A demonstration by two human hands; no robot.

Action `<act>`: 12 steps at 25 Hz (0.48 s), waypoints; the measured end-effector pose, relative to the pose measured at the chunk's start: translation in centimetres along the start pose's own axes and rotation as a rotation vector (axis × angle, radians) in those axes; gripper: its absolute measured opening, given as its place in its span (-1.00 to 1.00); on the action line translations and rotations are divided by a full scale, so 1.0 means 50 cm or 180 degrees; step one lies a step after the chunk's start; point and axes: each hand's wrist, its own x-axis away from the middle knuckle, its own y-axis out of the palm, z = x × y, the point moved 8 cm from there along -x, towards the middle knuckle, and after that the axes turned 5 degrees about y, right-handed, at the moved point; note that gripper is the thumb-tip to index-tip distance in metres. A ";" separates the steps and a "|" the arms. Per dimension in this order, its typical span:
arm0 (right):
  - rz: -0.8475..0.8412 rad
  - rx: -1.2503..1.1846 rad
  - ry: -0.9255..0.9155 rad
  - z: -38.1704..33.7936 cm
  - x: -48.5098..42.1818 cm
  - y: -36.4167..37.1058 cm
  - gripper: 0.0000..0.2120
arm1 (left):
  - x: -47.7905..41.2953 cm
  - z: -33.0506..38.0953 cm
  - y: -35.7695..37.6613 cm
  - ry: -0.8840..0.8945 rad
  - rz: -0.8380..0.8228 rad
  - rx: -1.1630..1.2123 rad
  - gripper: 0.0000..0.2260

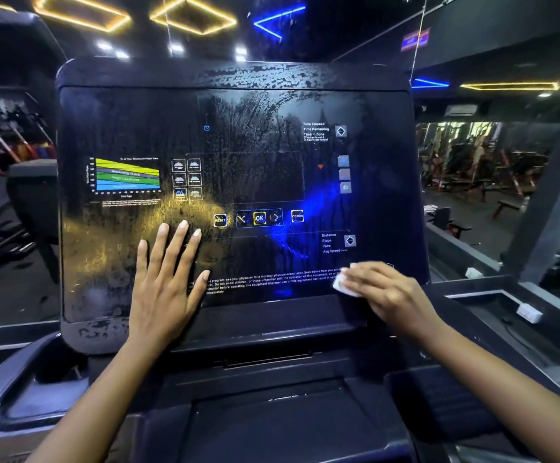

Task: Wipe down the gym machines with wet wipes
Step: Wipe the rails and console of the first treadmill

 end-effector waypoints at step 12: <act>0.0077 0.0087 -0.0130 -0.107 -0.025 0.067 -0.62 | -0.001 -0.002 0.002 -0.0036 -0.0075 -0.0015 -0.47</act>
